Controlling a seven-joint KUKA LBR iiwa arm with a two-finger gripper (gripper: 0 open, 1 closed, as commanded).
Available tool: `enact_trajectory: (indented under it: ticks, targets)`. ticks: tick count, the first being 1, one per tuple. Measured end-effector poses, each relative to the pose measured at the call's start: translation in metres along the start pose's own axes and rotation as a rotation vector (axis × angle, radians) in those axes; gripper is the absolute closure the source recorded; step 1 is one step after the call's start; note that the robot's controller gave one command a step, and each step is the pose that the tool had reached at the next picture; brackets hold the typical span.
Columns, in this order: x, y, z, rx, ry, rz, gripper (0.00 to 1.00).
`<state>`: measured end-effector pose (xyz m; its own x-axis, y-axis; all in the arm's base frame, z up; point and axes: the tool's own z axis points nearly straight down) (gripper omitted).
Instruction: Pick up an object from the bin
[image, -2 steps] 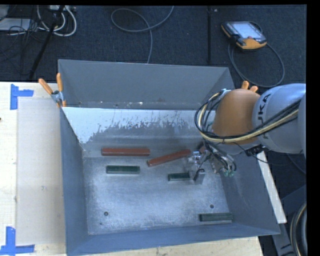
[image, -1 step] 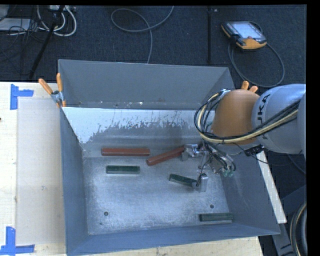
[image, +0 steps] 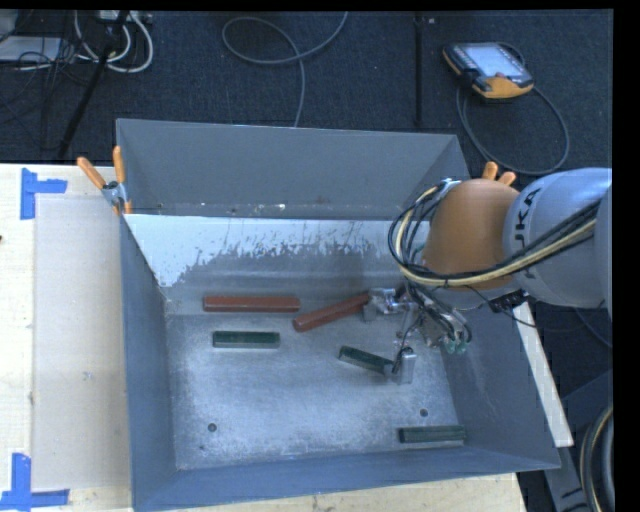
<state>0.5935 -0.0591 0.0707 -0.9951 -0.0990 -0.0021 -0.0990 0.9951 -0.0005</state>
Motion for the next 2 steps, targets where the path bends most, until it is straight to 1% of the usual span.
enact_trajectory:
  ticks: [1, 2]
  targets:
    - [0.0145, 0.0402, 0.0009, -0.002, 0.003, 0.103, 1.0]
    - [0.0145, 0.0401, 0.0008, -0.002, 0.003, 0.102, 1.0]
